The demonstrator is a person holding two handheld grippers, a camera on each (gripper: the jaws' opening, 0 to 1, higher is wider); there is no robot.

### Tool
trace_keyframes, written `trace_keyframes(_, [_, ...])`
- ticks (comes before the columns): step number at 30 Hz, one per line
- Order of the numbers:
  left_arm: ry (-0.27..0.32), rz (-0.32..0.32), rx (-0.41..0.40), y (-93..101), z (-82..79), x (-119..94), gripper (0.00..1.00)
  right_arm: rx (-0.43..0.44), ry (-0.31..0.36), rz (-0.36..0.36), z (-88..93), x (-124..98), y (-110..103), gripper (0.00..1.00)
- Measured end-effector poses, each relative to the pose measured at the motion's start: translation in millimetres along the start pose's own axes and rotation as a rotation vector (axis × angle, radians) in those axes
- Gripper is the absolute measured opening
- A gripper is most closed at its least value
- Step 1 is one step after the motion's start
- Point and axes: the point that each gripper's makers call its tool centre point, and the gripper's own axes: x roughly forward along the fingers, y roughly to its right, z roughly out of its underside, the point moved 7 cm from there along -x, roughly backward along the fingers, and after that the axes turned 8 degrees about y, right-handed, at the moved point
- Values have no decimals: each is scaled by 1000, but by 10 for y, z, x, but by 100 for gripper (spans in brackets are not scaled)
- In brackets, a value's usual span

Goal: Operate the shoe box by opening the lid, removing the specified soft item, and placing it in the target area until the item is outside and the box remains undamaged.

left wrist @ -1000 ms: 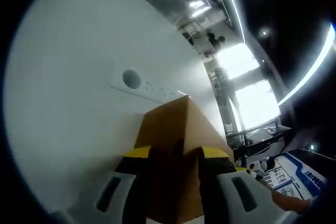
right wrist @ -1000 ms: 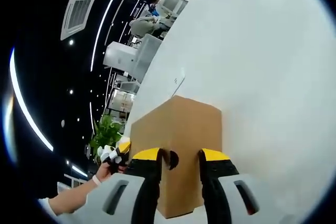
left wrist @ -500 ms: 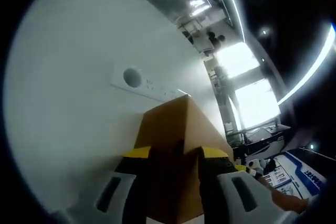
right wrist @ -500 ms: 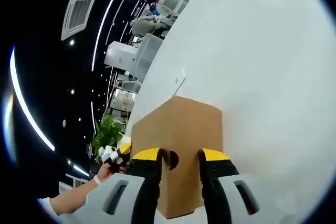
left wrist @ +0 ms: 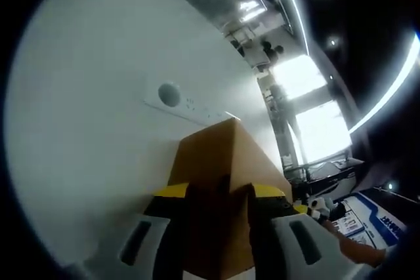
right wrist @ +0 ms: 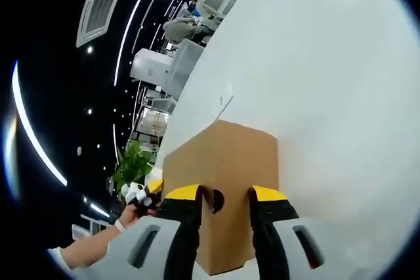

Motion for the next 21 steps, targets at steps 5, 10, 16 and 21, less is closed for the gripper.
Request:
trace_keyframes(5, [14, -1, -10, -14, 32, -27, 33, -11, -14, 0, -24, 15, -1, 28])
trace_keyframes(10, [21, -9, -16, -16, 54, -50, 33, -19, -22, -3, -53, 32, 11, 28])
trace_keyframes(16, [24, -16, -23, -13, 89, -92, 33, -33, -35, -8, -66, 47, -8, 28])
trace_keyframes(21, [26, -27, -32, -21, 100, -122, 33, -46, -48, -8, -83, 65, -19, 28])
